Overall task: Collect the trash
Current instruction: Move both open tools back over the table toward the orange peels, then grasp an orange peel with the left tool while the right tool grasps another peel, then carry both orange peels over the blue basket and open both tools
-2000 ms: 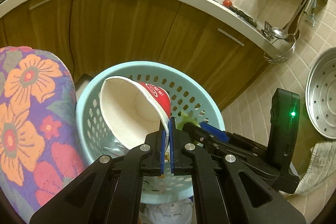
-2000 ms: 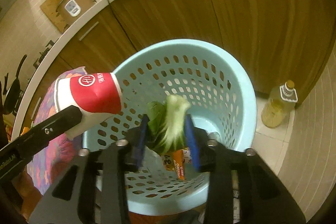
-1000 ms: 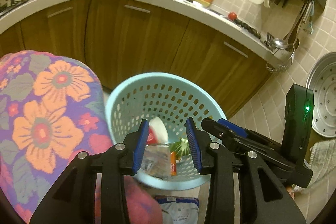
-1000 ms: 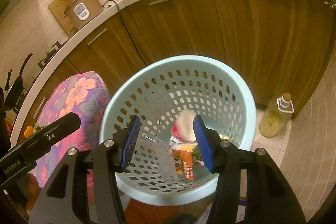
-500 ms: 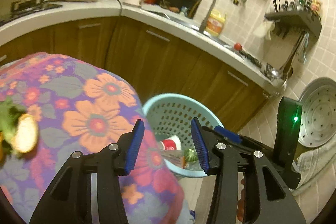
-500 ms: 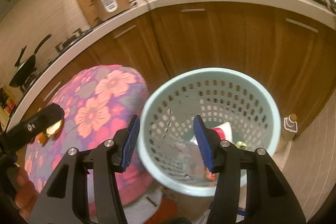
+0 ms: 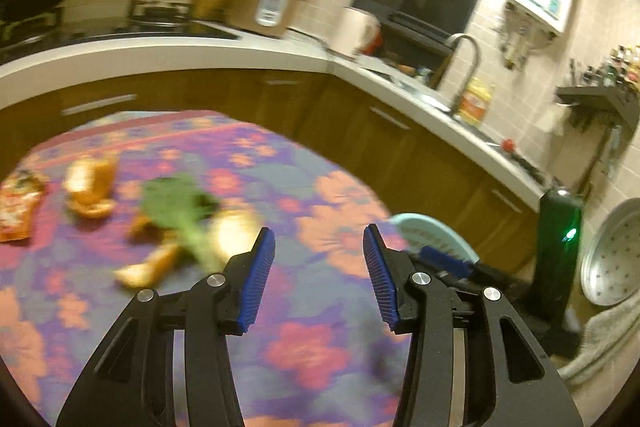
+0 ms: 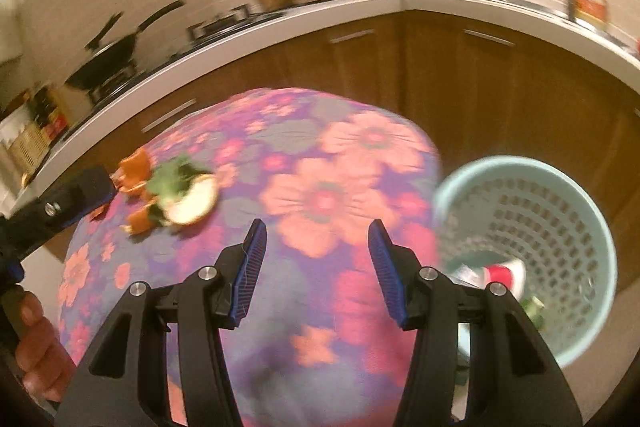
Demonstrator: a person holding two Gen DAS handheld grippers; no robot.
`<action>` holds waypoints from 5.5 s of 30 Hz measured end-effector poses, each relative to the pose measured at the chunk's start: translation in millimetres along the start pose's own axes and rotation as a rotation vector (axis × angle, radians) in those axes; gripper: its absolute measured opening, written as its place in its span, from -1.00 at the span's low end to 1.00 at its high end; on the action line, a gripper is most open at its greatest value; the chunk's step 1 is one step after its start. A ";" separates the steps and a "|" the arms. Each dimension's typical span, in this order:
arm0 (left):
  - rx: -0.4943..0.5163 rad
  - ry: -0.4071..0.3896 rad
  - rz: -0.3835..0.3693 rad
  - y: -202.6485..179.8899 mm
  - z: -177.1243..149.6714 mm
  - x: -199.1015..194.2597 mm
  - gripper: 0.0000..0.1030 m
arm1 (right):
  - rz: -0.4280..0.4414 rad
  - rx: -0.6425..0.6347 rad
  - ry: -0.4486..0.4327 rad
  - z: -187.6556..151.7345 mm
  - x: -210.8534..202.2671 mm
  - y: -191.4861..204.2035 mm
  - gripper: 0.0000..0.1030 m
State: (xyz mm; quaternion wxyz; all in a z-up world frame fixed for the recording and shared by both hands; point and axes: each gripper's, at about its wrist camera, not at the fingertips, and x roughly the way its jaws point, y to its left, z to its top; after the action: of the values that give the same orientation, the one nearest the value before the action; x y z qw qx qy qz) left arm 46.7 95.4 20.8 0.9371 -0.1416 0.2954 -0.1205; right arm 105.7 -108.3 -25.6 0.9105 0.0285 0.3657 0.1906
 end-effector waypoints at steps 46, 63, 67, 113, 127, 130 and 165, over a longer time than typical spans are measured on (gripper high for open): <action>0.107 0.168 0.196 78.6 -31.2 24.4 -0.94 | 0.001 -0.251 0.147 19.4 115.4 109.1 -0.96; 0.137 0.072 0.081 33.7 -15.5 -10.0 -0.95 | 0.018 -0.131 -0.091 16.0 36.3 58.3 -0.97; 0.179 0.061 0.030 11.1 -16.6 -6.1 -0.95 | -0.001 -0.089 -0.144 12.0 9.4 30.9 -0.97; 0.426 0.362 -0.298 -224.5 -48.4 212.1 -0.95 | -0.245 0.437 0.123 -68.6 15.2 -246.5 -0.91; 0.437 0.367 -0.277 -224.8 -50.7 213.3 -0.81 | -0.241 0.434 0.087 -67.8 -3.6 -248.5 -0.63; 0.431 0.367 -0.267 -222.9 -50.8 212.5 -0.74 | -0.252 0.426 0.076 -65.5 -8.7 -245.9 -0.63; 0.429 0.473 -0.263 -210.1 -53.7 210.0 0.23 | -0.306 0.403 0.027 -57.1 -39.8 -231.6 -0.63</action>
State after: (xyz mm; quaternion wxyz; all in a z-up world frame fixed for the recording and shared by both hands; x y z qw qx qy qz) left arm 152.5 -175.5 -59.8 0.8275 0.0535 0.4516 -0.3293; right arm 116.3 -342.4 -85.6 0.8998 0.1512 0.4086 -0.0256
